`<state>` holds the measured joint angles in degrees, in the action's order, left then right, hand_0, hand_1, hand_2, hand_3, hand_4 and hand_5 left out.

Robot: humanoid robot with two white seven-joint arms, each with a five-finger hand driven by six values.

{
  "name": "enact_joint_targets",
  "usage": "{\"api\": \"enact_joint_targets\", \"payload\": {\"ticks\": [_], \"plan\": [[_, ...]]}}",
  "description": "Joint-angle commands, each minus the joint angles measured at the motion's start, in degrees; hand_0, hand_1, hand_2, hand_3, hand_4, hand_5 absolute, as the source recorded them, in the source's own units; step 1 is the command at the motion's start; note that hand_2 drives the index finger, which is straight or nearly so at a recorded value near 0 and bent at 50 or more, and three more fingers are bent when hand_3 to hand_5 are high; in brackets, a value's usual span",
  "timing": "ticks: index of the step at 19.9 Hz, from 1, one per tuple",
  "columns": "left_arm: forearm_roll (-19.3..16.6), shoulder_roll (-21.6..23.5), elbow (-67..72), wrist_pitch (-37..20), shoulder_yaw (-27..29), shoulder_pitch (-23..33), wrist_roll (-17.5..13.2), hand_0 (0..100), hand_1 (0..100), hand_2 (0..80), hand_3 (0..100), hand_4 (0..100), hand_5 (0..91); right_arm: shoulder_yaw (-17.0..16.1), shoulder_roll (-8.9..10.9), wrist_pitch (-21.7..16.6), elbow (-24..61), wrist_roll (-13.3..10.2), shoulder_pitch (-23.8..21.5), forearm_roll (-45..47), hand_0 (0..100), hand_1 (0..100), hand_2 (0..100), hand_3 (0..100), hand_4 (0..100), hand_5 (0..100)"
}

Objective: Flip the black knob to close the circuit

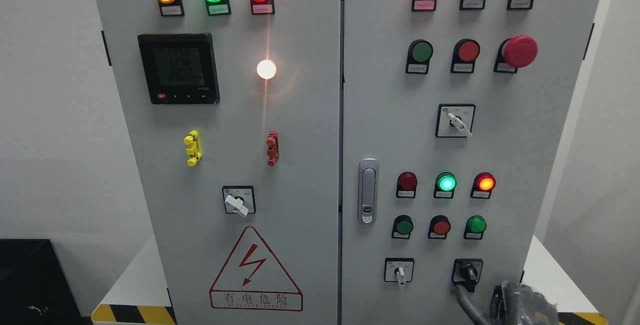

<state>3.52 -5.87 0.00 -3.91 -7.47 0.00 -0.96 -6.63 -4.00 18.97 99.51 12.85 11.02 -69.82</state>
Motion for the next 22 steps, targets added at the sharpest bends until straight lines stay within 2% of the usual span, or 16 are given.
{"api": "enact_joint_targets", "payload": {"ticks": [1,5,6,9,13,16,19,22], "plan": [[0.0,0.1,-1.3,0.0,0.0,1.2,0.0,12,56,0.0,0,0,0.0,2.3,-0.49,0.0,5.2,-0.2,-3.2,0.2,0,5,87,100,87,91],[0.0,0.0,-1.3,0.0,0.0,1.2,0.0,12,56,0.0,0,0,0.0,2.3,-2.15,-0.2,10.5,-0.5,-7.4,0.6,0,5,86,100,86,91],[0.0,0.0,-1.3,0.0,0.0,1.2,0.0,12,56,0.0,0,0,0.0,2.3,-2.59,-0.2,11.8,-1.2,-8.6,2.0,0,5,85,100,86,91],[0.0,0.0,-1.3,0.0,0.0,1.2,0.0,12,56,0.0,0,0,0.0,3.2,-3.30,-0.2,15.4,-5.1,-11.9,10.7,0,5,80,97,83,88],[0.0,0.1,-1.3,0.0,0.0,1.2,0.0,12,56,0.0,0,0,0.0,4.3,-3.30,-0.5,17.2,-12.3,-14.9,24.6,0,6,71,94,81,80],[0.0,0.0,-1.3,0.0,0.0,1.2,0.0,12,56,0.0,0,0,0.0,4.1,-3.21,-3.0,18.8,-15.3,-17.4,36.2,0,6,63,91,79,72],[0.0,0.0,-1.3,0.0,0.0,1.2,0.0,12,56,0.0,0,0,0.0,3.8,-3.04,-8.1,19.5,-18.7,-21.1,47.2,0,7,55,83,75,66],[0.0,0.1,-1.3,0.0,0.0,1.2,0.0,12,56,0.0,0,0,0.0,3.6,-2.86,-9.2,20.2,-20.1,-23.8,56.5,0,7,48,77,70,61]]}}
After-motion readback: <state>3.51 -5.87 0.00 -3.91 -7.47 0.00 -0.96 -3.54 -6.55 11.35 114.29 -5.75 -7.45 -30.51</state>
